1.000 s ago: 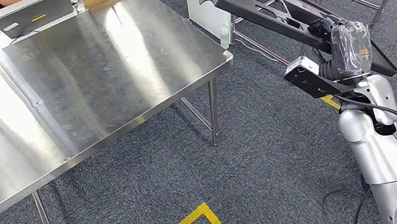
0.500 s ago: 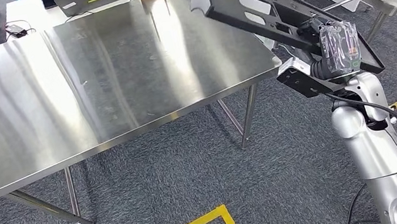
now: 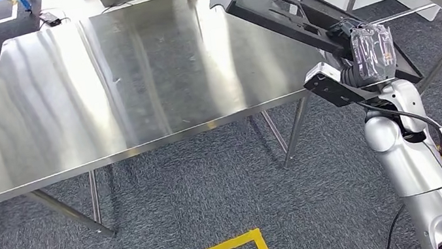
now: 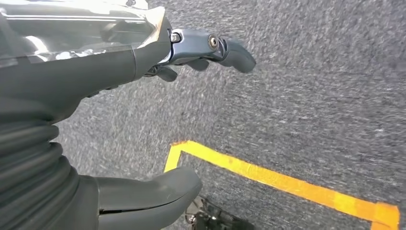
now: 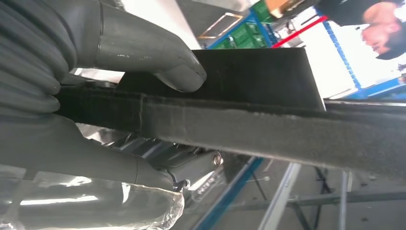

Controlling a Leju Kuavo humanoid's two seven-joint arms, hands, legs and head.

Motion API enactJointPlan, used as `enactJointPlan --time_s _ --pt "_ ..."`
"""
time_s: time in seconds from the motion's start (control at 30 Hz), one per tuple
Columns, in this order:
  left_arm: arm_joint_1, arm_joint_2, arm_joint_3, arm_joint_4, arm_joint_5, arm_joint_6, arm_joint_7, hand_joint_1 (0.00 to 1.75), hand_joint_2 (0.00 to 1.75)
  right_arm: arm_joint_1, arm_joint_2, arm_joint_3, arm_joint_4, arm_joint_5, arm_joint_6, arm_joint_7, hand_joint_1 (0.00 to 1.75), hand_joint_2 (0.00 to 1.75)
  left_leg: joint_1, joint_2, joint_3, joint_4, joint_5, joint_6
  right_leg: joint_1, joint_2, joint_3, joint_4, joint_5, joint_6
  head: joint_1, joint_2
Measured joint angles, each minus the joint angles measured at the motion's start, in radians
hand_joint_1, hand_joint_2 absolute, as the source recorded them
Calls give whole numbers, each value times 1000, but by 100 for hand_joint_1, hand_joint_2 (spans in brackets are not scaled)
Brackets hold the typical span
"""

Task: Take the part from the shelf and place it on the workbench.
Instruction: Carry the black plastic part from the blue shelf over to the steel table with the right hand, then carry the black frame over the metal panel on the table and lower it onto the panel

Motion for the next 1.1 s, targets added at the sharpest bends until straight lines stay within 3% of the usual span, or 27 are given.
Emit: enactJointPlan --time_s 0.07,0.13,0.17,0.23,0.3,0.33,0.37,0.43,0.5,0.57,0.63,0.77,0.9,1.0,1.1 --pt "-3 0 0 0 -2 5 0 0 175 -1 -1 -1 4 -3 -4 0 175 175 -3 -20 1 -7 1 7 3 -16 6 -4 -3 10 0 0" --pt "-4 -3 -1 0 -2 8 0 0 175 -1 -4 -2 7 -4 -8 -2 175 175 1 -37 10 -21 9 18 1 11 0 17 -18 17 1 0" --pt "-6 -4 -1 0 -3 9 0 0 175 0 -8 -5 9 -7 -11 -5 175 175 5 -46 15 -27 13 23 -1 38 -17 56 -37 16 3 0" --pt "-10 -7 -1 0 -7 10 0 0 175 6 -16 -10 12 -17 -24 -13 175 175 7 -62 16 -30 15 29 -7 82 -83 186 -91 11 7 0" --pt "-10 -10 -1 0 -10 10 0 0 175 17 -20 -14 16 -31 -33 -21 175 175 7 -79 16 -29 14 29 -9 91 -138 281 -116 20 8 0" --pt "-9 -12 -1 0 -10 10 -1 0 175 21 -21 -15 18 -37 -35 -24 175 175 8 -86 17 -28 14 28 -11 92 -140 275 -105 30 8 0" --pt "-9 -14 -1 0 -11 10 -2 0 175 24 -22 -16 19 -42 -36 -27 175 175 9 -93 18 -26 12 26 -15 92 -121 226 -78 42 8 0" --pt "-9 -15 -1 0 -11 9 -4 0 175 26 -26 -20 20 -52 -38 -31 175 175 10 -103 17 -17 5 16 -21 93 -55 81 -17 60 9 0" --pt "-8 -13 -1 0 -11 9 -6 0 175 27 -29 -24 21 -57 -41 -34 175 175 7 -109 13 -8 -1 9 -23 95 -18 5 11 54 8 0" --pt "-6 -12 -1 0 -11 9 -6 0 175 28 -30 -27 22 -58 -43 -35 175 175 4 -111 10 -5 -2 18 -22 96 -16 -1 14 42 6 0" --pt "-5 -12 -1 0 -11 8 -6 0 175 29 -30 -29 23 -58 -43 -35 175 175 5 -111 11 -7 0 28 -21 97 -16 -1 14 41 6 0" --pt "-5 -11 -1 0 -11 8 -7 0 175 29 -31 -31 24 -58 -43 -35 175 175 7 -111 16 -14 0 27 -16 98 -15 0 13 39 6 0" --pt "-5 -11 -1 0 -11 5 -9 0 175 29 -33 -32 25 -62 -43 -38 175 175 8 -110 17 -15 1 18 -12 98 -16 1 11 30 6 0" --pt "-5 -11 -1 0 -11 -1 -13 0 175 32 -37 -33 25 -66 -43 -39 175 175 9 -108 17 -16 -1 2 -10 98 -16 1 11 29 7 0" --pt "-5 -12 -1 0 -12 -5 -18 0 175 43 -40 -34 25 -67 -43 -41 175 175 8 -108 18 -16 -2 -2 -8 98 -17 1 11 29 7 0"
